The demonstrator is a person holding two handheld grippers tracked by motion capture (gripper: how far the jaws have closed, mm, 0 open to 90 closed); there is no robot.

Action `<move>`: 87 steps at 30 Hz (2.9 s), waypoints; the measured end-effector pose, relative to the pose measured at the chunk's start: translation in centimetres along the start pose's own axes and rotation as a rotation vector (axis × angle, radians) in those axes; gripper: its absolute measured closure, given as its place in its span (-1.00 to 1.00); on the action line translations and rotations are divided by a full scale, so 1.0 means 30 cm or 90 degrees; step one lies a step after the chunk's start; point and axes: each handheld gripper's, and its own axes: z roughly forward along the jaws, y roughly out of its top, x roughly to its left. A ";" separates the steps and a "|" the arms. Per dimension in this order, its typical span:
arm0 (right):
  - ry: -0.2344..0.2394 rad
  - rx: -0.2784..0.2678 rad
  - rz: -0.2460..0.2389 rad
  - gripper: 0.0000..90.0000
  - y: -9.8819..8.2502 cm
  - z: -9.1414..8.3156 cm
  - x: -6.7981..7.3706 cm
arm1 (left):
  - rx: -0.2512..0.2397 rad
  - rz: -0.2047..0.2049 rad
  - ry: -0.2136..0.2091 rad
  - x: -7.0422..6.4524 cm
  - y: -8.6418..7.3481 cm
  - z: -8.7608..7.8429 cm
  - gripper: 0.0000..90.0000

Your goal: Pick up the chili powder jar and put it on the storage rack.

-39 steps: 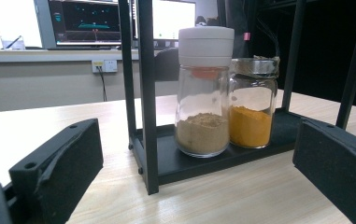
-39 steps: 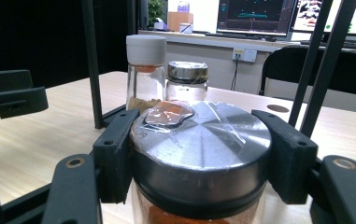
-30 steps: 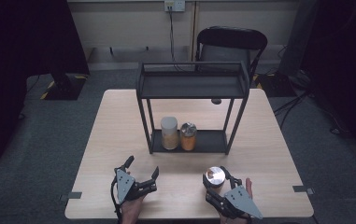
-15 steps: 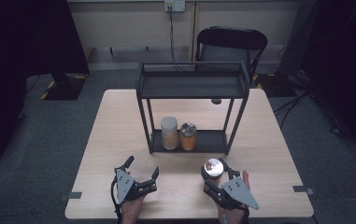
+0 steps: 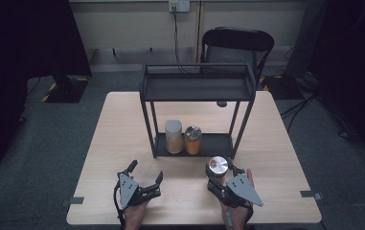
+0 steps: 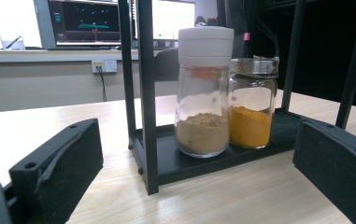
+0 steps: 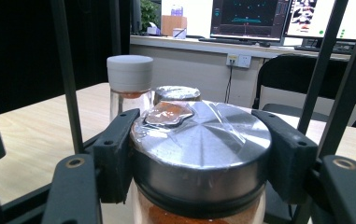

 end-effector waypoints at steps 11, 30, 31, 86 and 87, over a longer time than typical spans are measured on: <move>-0.008 -0.003 -0.003 -0.22 0.016 0.055 -0.004 | 0.000 0.000 0.000 0.000 0.000 0.000 -0.98; -0.019 0.004 -0.003 -0.22 0.032 0.150 -0.006 | 0.000 -0.001 -0.001 0.002 0.000 0.000 -0.98; -0.019 0.004 -0.002 -0.22 0.032 0.153 -0.007 | 0.000 -0.001 -0.001 0.002 0.000 0.000 -0.98; -0.094 0.000 0.037 -0.22 0.013 0.340 -0.021 | 0.001 0.000 -0.002 0.002 0.001 -0.001 -0.98; -0.095 0.000 0.036 -0.22 0.013 0.343 -0.021 | 0.000 0.000 -0.002 0.002 0.001 -0.001 -0.98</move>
